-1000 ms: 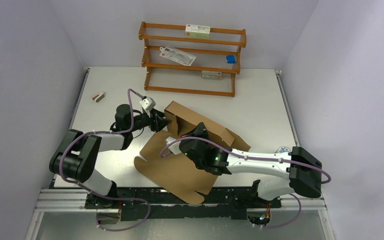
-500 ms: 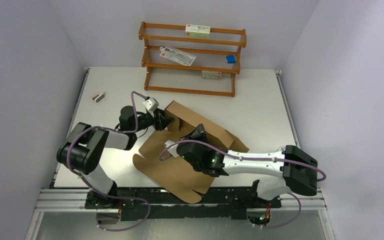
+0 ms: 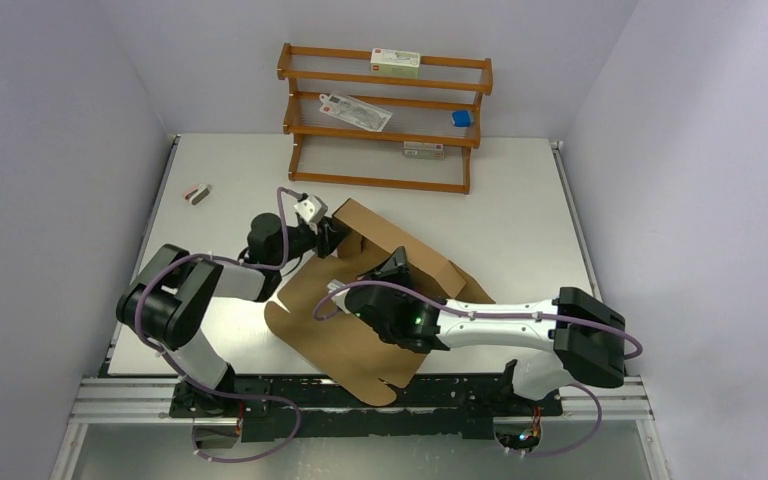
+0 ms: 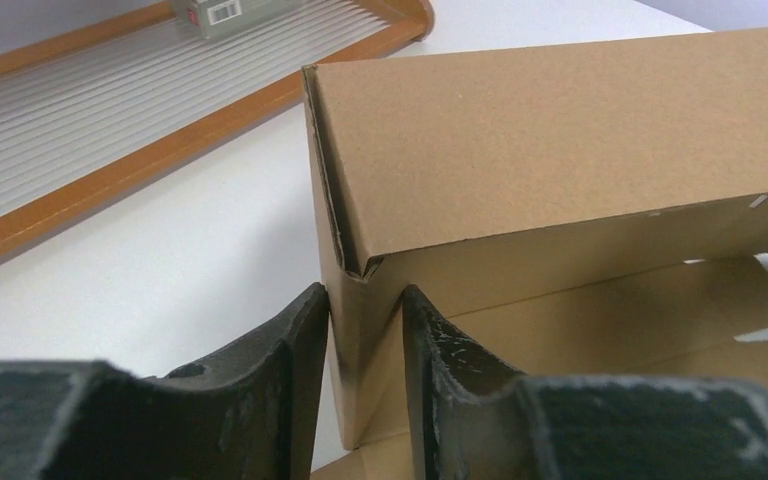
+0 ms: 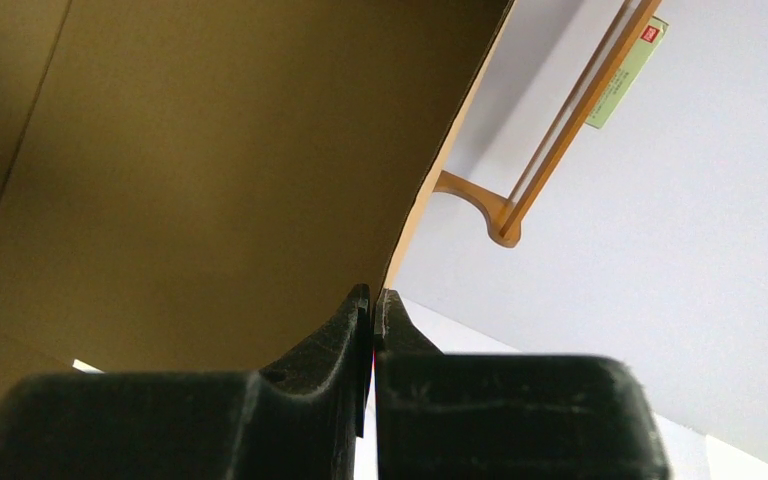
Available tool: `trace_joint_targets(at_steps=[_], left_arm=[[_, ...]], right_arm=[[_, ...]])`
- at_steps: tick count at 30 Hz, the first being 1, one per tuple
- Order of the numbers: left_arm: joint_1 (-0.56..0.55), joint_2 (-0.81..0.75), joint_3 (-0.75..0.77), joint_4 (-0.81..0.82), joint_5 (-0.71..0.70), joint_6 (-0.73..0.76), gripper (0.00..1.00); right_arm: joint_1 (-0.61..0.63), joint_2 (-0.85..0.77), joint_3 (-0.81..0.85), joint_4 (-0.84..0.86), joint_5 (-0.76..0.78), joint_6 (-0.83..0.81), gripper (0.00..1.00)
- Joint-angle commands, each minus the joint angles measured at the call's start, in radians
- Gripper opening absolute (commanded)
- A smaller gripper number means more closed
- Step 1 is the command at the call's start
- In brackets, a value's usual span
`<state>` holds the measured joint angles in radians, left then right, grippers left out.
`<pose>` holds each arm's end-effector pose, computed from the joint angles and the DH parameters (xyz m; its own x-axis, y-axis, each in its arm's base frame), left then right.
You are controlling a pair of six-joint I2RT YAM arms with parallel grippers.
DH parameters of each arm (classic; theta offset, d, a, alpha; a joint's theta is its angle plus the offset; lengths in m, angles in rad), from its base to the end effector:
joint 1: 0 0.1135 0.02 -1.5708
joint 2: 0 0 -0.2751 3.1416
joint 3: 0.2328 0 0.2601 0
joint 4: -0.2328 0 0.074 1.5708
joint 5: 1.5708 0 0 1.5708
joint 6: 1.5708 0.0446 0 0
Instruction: Fold the paper box
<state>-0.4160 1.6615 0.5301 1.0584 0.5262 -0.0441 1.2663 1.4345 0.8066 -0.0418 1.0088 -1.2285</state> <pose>0.2829 -0.1495 0.1757 -0.1023 0.0035 -0.9948 0.8039 0.5893 -0.0806 0.1257 0.2742 0.2252 0.2290 -0.9455 0.2316 -0.2792 -0.2918 -0.9148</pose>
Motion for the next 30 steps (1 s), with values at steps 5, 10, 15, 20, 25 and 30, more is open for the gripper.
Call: trace_joint_targets(at_steps=[5, 10, 15, 20, 25, 30], left_arm=[[-0.064, -0.035, -0.020, 0.156, -0.207, 0.026, 0.32], [-0.105, -0.026, -0.017, 0.182, -0.296, 0.008, 0.32], [-0.154, -0.008, -0.054, 0.285, -0.506, -0.009, 0.29], [-0.165, 0.013, -0.066, 0.324, -0.608, -0.032, 0.28], [-0.190, 0.027, -0.083, 0.361, -0.751, -0.046, 0.25], [-0.207, 0.043, -0.087, 0.378, -0.843, -0.056, 0.22]], right_arm=[[0.028, 0.058, 0.063, -0.148, -0.073, 0.044, 0.05], [0.028, 0.044, 0.065, -0.173, -0.077, 0.070, 0.05], [0.028, 0.023, 0.090, -0.225, -0.116, 0.135, 0.06], [0.027, -0.012, 0.103, -0.251, -0.188, 0.181, 0.09], [0.023, 0.000, 0.113, -0.271, -0.201, 0.207, 0.10], [0.014, -0.003, 0.127, -0.276, -0.238, 0.232, 0.10]])
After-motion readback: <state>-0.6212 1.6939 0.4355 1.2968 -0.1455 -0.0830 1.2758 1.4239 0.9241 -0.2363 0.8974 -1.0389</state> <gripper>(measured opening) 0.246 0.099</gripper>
